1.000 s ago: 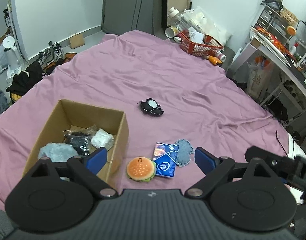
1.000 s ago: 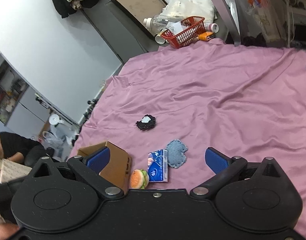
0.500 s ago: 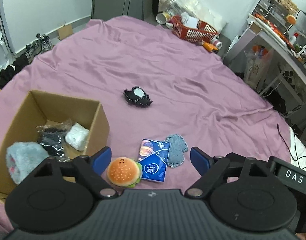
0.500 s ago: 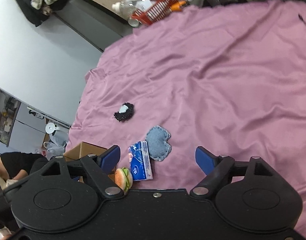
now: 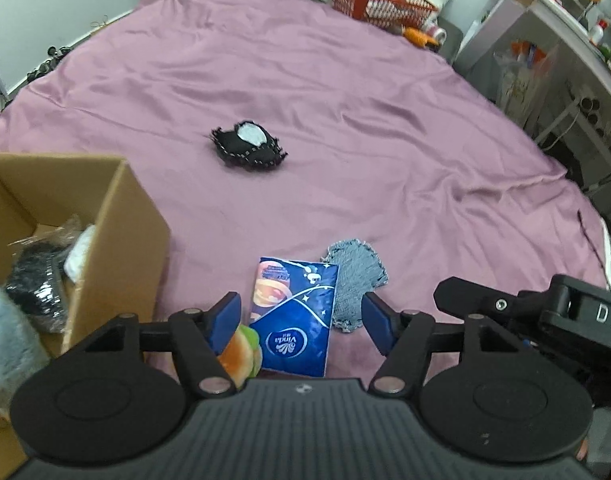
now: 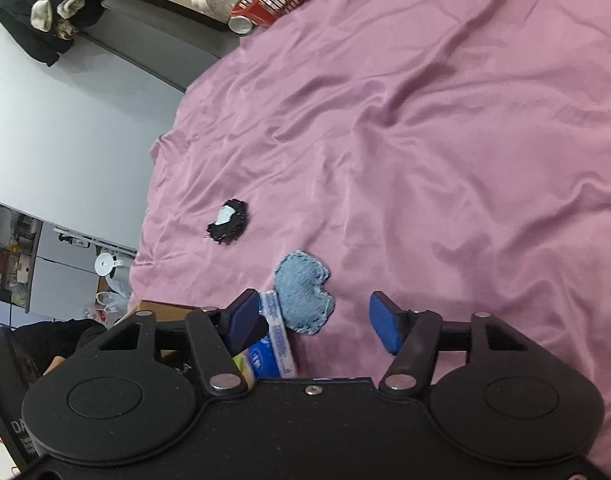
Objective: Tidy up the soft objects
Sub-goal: 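Grasp the blue tissue pack with the left gripper while the right grasps the denim cloth, then carry the tissue pack with the left gripper while the right carries the denim cloth over the box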
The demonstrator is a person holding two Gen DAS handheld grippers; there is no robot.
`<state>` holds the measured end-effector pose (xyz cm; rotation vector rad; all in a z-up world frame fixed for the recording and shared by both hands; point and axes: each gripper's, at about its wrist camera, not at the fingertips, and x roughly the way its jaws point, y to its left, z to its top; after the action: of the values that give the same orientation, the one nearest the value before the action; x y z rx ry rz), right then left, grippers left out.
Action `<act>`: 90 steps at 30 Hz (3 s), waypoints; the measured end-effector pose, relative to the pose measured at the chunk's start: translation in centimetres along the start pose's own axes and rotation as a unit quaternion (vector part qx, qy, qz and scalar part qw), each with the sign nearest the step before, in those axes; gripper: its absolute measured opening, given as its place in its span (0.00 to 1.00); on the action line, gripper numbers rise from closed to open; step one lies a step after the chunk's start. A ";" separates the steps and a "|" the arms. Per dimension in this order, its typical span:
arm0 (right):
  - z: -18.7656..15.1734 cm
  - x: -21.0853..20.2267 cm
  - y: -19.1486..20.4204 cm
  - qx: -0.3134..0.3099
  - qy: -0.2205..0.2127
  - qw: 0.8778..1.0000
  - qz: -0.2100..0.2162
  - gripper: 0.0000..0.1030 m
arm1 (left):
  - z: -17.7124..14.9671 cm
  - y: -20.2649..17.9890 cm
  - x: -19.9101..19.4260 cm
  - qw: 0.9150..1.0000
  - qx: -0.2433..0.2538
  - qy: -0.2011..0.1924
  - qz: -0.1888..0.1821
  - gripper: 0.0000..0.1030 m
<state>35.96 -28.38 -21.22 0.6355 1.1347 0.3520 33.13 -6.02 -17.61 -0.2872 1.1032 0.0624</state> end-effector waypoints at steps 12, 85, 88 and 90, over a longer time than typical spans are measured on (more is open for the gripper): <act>1.0 3.3 -0.9 0.011 0.023 1.000 0.008 0.52 | 0.7 0.9 3.7 1.000 -0.002 0.025 -0.012 0.55; -6.3 -8.7 6.4 -0.120 -0.111 0.986 -0.020 0.18 | -4.2 2.2 -16.0 0.995 0.011 -0.098 -0.031 0.49; -7.0 -8.8 6.9 -0.126 -0.113 0.985 -0.015 0.18 | -4.4 3.0 -16.6 0.994 0.005 -0.102 -0.027 0.49; -7.4 -8.9 7.6 -0.136 -0.115 0.984 -0.012 0.18 | -4.6 3.7 -17.0 0.994 0.003 -0.106 -0.024 0.49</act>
<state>26.05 -25.43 -12.01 0.4092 0.8540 0.3931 20.71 -2.11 -5.18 -0.2948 0.8851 0.0463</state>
